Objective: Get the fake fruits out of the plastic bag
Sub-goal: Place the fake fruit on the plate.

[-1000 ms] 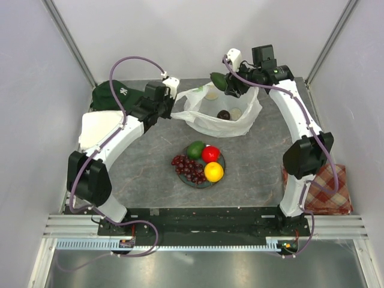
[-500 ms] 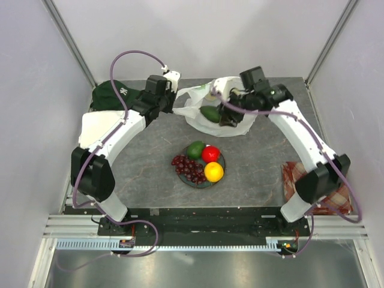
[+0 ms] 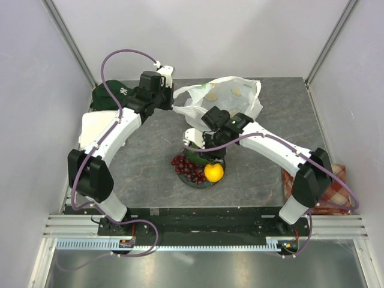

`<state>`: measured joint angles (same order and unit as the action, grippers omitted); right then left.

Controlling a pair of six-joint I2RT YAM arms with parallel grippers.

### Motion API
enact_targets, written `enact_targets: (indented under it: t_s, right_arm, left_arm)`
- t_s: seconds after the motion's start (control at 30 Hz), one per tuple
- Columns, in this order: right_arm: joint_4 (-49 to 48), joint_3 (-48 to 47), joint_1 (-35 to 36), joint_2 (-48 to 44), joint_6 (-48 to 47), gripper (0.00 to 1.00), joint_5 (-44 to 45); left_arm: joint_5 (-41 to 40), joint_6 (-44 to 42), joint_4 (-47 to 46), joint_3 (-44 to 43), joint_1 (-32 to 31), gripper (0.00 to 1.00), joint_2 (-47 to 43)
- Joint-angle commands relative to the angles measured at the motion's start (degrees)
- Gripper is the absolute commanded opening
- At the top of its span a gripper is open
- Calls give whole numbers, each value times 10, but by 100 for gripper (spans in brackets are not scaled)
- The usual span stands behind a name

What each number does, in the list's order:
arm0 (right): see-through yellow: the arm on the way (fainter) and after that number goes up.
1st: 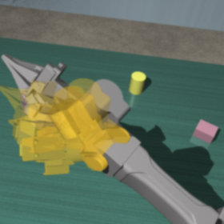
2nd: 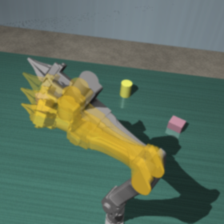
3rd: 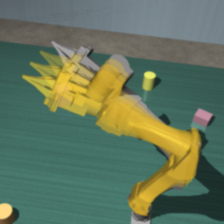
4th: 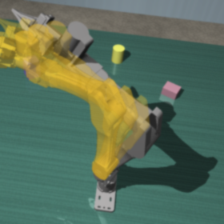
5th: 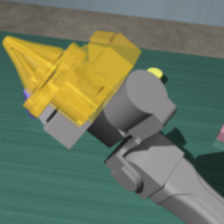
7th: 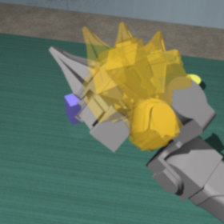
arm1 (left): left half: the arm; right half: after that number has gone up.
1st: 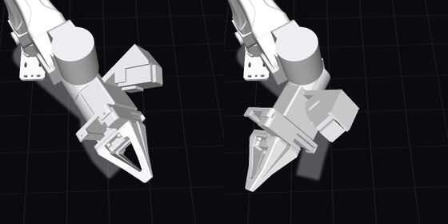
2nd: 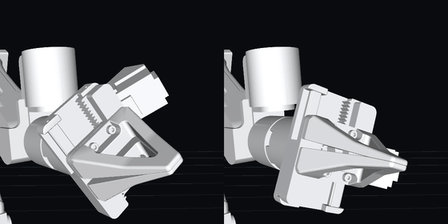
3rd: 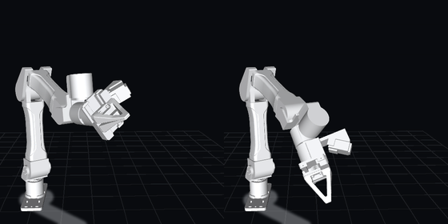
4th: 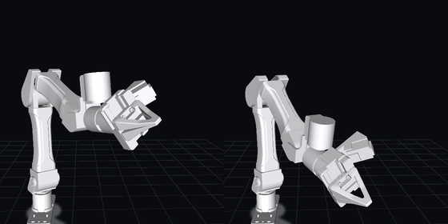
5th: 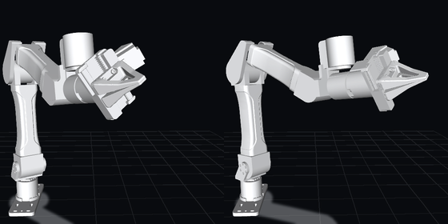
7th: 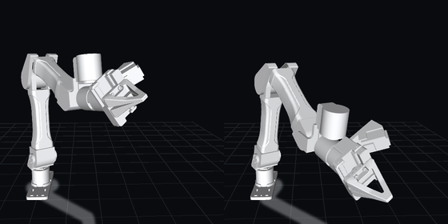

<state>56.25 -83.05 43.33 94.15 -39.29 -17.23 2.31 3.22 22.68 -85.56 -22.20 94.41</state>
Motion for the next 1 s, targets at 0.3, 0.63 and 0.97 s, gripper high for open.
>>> enact_targets:
  t_s: [0.3,0.63,0.97]
  right_arm:
    - [-58,-50,40,93,11,36,100]
    - [-57,-47,42,98,15,70,113]
    - [34,-230,39,71,58,98,123]
  left_arm:
    - [30,23,-4,-19,4,3,-56]
    - [45,26,-7,-36,4,3,-54]
    - [61,32,-10,-39,4,3,-35]
